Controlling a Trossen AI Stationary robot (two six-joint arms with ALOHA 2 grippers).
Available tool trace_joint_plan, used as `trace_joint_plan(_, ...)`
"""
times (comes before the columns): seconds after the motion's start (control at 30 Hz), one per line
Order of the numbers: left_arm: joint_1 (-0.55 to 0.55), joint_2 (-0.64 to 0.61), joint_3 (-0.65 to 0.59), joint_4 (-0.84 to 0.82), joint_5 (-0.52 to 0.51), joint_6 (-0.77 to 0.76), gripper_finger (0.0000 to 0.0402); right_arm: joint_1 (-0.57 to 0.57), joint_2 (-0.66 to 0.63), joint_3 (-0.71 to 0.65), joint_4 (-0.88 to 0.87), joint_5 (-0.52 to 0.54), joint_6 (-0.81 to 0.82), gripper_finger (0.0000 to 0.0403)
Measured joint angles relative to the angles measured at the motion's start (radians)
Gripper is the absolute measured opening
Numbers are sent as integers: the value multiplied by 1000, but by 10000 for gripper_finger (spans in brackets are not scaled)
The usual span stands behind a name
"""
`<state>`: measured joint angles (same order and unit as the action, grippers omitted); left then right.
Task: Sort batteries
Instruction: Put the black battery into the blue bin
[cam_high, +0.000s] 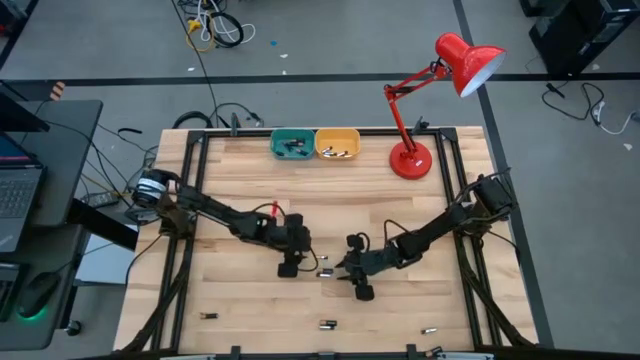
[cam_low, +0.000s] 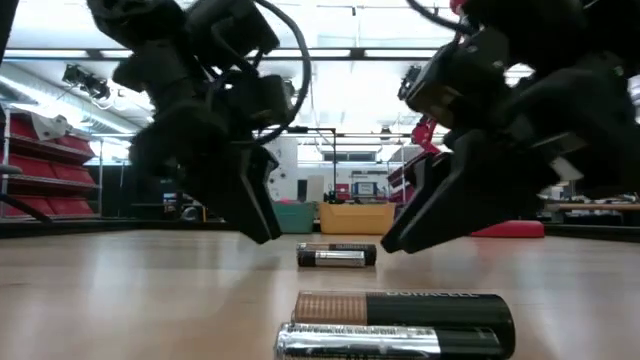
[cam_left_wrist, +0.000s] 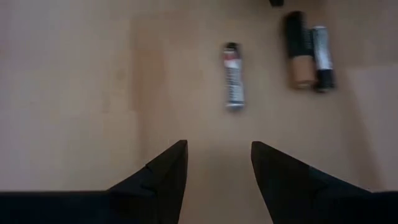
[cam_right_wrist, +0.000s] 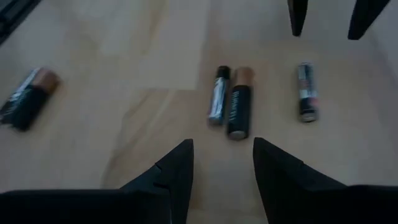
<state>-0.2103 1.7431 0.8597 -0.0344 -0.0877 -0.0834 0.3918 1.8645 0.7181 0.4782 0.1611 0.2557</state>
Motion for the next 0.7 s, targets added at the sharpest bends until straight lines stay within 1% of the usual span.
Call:
trace_joint_plan(0.1, -44, 17, 0, 32, 0, -3, 193, 29, 0, 0, 0, 62, -10, 153)
trace_joint_plan(0.2, -82, 56, 1, 116, 2, -7, 193, 61, 0, 0, -3, 152, -45, 157)
trace_joint_plan(0.27, -100, 89, 0, 165, -8, -16, 193, 81, 0, 0, -2, 188, -53, 165)
trace_joint_plan(0.33, -113, 117, 3, 216, -18, -36, 193, 97, 0, 0, -2, 203, -38, 178)
trace_joint_plan(0.43, -125, 144, 4, 235, -48, -85, 193, 120, -1, 0, -6, 204, -2, 200)
trace_joint_plan(0.53, -134, 151, 4, 238, -55, -123, 193, 146, -1, 0, -6, 209, 29, 217)
trace_joint_plan(0.63, -145, 153, 3, 258, -79, -146, 193, 165, 0, 0, 9, 233, 53, 223)
trace_joint_plan(0.7, -150, 154, 3, 279, -89, -157, 193, 169, 18, 1, 51, 248, 65, 222)
